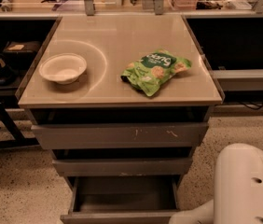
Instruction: Close bottom drawer
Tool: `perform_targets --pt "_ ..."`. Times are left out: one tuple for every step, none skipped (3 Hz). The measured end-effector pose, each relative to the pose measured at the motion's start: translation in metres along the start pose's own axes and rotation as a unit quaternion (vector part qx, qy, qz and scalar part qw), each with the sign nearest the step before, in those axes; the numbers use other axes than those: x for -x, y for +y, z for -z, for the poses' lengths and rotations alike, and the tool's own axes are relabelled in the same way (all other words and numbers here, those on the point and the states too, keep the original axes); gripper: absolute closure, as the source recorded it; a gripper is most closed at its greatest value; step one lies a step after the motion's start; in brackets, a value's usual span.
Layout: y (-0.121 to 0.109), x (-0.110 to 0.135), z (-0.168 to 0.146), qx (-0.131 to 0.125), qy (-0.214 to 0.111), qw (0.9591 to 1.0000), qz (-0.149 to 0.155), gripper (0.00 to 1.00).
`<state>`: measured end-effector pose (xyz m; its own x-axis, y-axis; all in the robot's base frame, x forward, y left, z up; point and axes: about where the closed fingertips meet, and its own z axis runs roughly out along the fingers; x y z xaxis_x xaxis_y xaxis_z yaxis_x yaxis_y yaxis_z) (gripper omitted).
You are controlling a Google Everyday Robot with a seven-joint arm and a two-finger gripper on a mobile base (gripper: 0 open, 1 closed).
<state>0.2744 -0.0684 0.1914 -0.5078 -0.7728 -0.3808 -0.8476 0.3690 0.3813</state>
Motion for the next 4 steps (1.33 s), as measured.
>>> perform_targets --pt "-0.020 0.010 -0.002 -0.029 0.003 0.9993 0.023 1.00" --pt "-0.050 0.025 0.004 -0.066 0.004 0.9968 0.045 1.00" --pt "-0.077 0.032 0.008 -0.088 0.006 0.9943 0.059 1.00" --pt "-0.098 0.038 0.010 -0.099 0.007 0.9927 0.068 1.00"
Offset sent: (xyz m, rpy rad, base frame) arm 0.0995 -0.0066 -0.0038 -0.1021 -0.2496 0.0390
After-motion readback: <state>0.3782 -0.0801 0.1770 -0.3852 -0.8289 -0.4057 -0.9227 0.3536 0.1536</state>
